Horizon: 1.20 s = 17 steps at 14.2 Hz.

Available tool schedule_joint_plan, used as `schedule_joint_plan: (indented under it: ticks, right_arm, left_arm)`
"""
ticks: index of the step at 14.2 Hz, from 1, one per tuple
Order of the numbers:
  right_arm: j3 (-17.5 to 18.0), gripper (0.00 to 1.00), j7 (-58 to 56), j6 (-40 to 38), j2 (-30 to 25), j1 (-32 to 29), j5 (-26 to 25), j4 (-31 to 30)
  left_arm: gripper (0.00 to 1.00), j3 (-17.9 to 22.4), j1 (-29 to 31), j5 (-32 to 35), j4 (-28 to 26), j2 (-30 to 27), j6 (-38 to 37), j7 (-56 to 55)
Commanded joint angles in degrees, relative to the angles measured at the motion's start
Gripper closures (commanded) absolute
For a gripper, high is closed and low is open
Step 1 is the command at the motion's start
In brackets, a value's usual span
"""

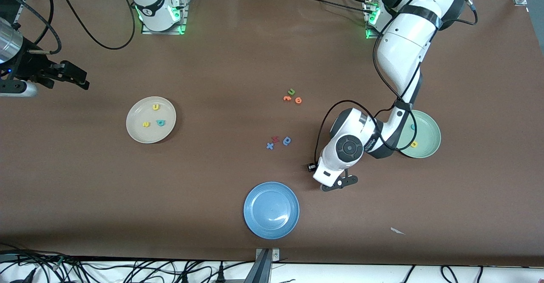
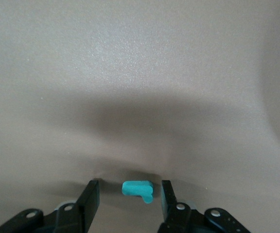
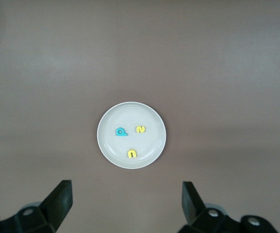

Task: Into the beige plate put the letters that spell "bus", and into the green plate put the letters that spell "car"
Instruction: 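Grasp the teal r with the left gripper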

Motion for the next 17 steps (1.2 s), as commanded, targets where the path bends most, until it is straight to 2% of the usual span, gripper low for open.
schedule_joint_plan:
  ticks: [1,6,9,17]
  right_arm:
    - [0.5,0.0,0.3,-1.0,0.3,-0.3,-0.6,1.0]
    - [0.5,0.0,0.3,-1.0,0.3,-0.3,-0.6,1.0]
    - [0.5,0.0,0.4,-1.0,0.3,-0.3,-0.5,1.0]
    - [0.5,0.0,0.4,-1.0,0.3,-0.3,-0.5,1.0]
  left_arm:
    - [0.43,1.5,-1.7,-1.1,3.0,1.7,-0.8,-0.6]
    - [0.49,2.2,-2.2,-1.1,3.5,2.0,-0.7,-1.3]
    - [0.58,2.2,-2.2,-1.1,3.5,2.0,-0.7,-1.3]
    - [0.68,2.2,-2.5,-1.0,3.4,2.0,-0.7,-1.5]
